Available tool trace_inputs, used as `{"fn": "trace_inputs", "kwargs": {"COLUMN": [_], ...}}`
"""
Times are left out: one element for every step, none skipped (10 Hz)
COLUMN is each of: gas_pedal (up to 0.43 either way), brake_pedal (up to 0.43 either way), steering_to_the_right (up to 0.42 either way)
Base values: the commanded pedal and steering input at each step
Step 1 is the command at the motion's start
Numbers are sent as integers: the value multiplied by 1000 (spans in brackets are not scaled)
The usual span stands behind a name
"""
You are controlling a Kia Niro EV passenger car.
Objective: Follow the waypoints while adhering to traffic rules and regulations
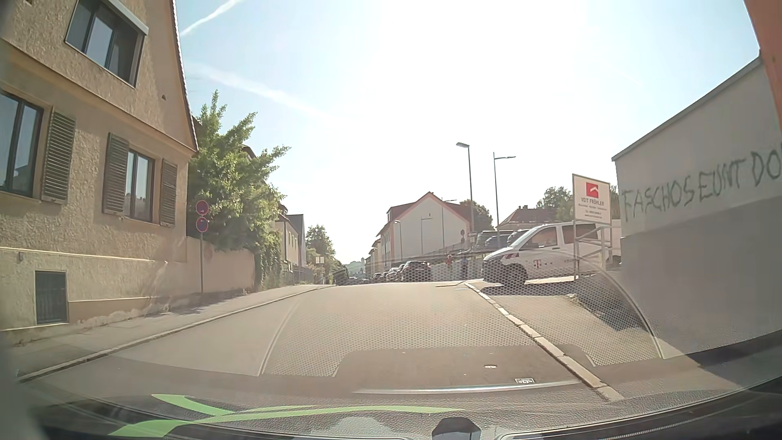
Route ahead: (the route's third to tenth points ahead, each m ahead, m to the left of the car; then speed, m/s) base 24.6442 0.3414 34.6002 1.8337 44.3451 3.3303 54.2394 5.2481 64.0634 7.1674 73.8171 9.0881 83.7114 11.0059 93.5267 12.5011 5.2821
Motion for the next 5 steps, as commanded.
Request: {"fn": "trace_inputs", "kwargs": {"gas_pedal": [189,189,189,189,169], "brake_pedal": [0,0,0,0,0], "steering_to_the_right": [-21,-24,-29,-34,-36]}}
